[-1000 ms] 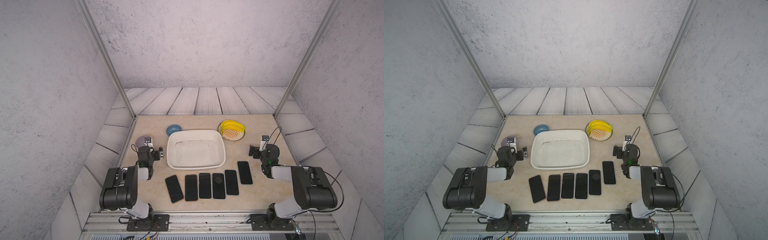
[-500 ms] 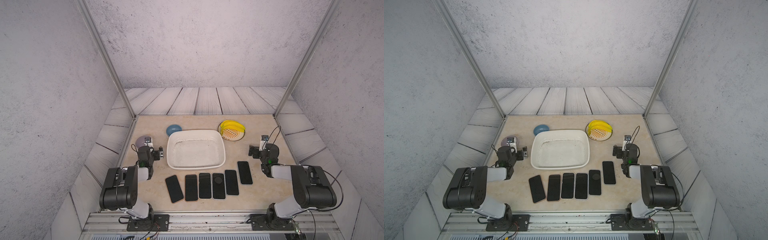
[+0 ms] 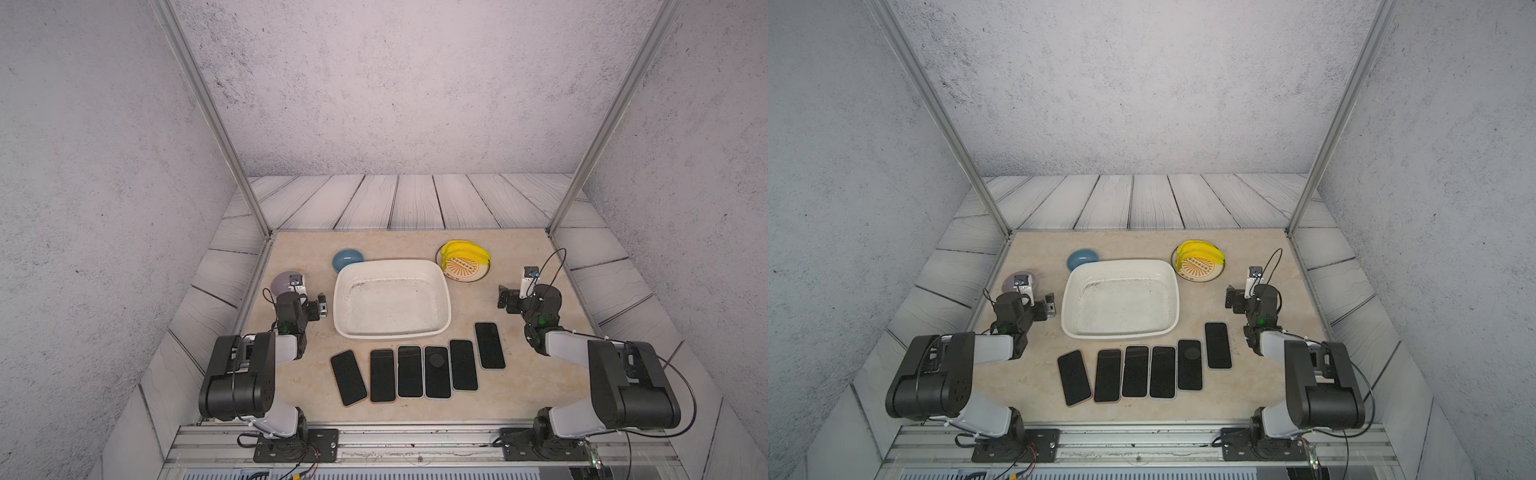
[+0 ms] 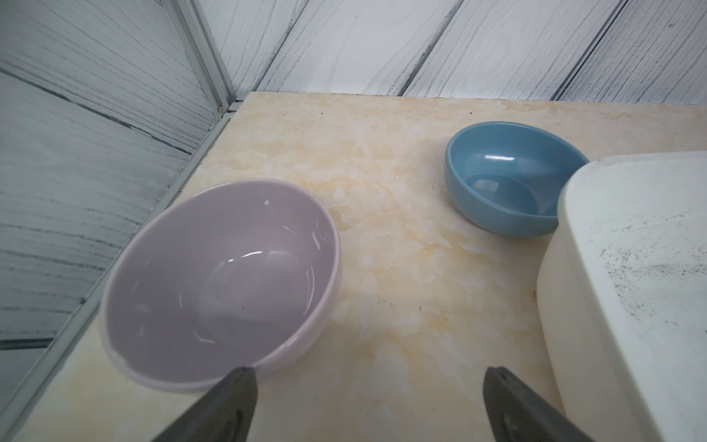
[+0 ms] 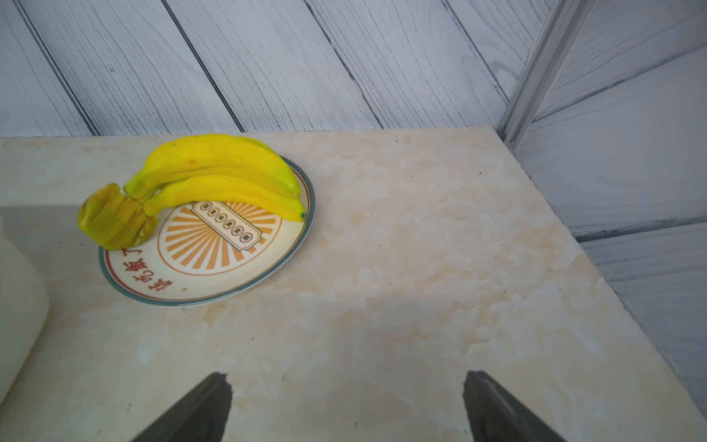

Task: Take the phone out of the storage box
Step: Reset both arms

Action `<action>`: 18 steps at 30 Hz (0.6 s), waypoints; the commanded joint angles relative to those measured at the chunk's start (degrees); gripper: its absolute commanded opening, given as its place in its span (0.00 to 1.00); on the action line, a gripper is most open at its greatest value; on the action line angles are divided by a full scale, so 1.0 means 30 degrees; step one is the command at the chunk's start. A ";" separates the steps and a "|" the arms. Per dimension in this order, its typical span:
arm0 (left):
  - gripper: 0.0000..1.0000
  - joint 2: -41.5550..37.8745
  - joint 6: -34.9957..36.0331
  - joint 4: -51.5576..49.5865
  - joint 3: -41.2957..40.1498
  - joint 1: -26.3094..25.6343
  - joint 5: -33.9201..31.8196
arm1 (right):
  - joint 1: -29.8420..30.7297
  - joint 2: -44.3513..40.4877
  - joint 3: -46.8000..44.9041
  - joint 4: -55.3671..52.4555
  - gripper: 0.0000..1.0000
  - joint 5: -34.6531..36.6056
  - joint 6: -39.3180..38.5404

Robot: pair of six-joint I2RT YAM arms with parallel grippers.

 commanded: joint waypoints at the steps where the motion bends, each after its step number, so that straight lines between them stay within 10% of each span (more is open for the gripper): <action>1: 0.98 -0.0272 0.0227 -0.0009 0.0318 -0.0088 0.0056 | -0.0025 0.1139 -0.0686 0.2408 1.00 0.0062 0.0026; 18: 0.99 -0.0300 0.0417 -0.0288 0.0434 -0.0383 -0.0416 | -0.0009 0.0591 -0.0015 0.0093 0.99 0.0024 -0.0028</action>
